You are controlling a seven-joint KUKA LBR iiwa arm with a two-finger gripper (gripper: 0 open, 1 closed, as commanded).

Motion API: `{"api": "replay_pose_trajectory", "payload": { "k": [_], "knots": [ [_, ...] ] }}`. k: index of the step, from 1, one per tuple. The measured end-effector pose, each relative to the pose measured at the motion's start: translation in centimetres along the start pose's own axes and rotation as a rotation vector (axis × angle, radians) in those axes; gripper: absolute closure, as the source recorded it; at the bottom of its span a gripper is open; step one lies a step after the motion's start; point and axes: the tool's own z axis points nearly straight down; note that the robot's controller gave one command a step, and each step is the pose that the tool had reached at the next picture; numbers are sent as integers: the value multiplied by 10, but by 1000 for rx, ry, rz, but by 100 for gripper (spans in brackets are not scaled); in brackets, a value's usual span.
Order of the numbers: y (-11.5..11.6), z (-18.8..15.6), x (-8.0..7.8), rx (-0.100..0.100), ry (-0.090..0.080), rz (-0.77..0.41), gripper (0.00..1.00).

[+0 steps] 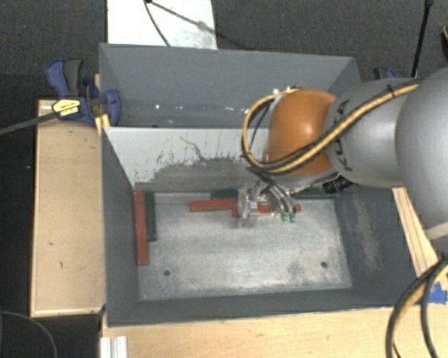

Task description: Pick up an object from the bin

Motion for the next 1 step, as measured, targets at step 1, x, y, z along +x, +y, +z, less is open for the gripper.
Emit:
{"api": "replay_pose_trajectory", "payload": {
  "k": [1],
  "knots": [
    [53,-39,22,-2,3,31,100]
  ]
}}
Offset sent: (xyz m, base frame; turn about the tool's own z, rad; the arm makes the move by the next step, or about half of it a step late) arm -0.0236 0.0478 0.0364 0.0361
